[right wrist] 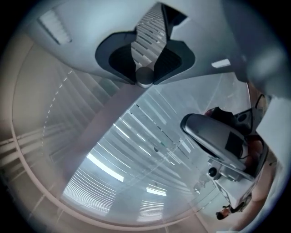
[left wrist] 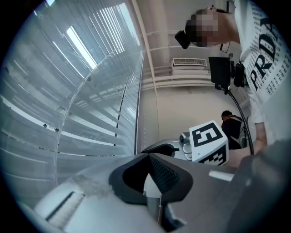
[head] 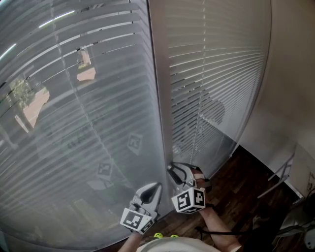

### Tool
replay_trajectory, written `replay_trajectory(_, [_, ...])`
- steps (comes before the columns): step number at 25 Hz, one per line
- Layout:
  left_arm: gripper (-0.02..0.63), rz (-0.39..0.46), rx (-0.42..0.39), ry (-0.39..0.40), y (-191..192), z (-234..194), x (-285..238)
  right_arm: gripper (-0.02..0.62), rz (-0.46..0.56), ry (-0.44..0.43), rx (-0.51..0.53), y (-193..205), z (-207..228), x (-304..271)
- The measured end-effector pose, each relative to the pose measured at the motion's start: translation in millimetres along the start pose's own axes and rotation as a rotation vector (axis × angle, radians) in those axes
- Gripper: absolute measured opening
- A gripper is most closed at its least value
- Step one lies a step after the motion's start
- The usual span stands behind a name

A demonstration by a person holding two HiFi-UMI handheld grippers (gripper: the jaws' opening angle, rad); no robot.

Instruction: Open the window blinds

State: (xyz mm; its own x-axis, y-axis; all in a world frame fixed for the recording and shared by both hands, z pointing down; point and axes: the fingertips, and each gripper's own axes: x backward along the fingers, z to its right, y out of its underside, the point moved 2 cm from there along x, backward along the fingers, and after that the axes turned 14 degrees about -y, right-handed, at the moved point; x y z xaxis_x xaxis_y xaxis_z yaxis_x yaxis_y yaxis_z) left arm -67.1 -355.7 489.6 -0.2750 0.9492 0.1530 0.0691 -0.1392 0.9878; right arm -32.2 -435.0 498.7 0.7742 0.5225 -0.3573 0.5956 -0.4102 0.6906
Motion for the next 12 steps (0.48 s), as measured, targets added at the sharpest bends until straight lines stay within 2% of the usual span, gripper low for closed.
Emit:
replay_trajectory(6, [-0.009, -0.002, 0.0, 0.004, -0.3, 1.3, 1.6, 0.129, 0.102, -0.048, -0.244, 1.2, 4.1, 1.4])
replay_trajectory(10, [-0.009, 0.003, 0.011, 0.006, -2.8, 2.3, 0.3, 0.129, 0.131, -0.052, -0.319, 1.6, 5.9, 1.4])
replay_trajectory(12, [-0.009, -0.004, -0.002, 0.011, -1.0, 2.0, 0.4, 0.129, 0.17, -0.071, -0.412, 3.7, 6.7, 1.0])
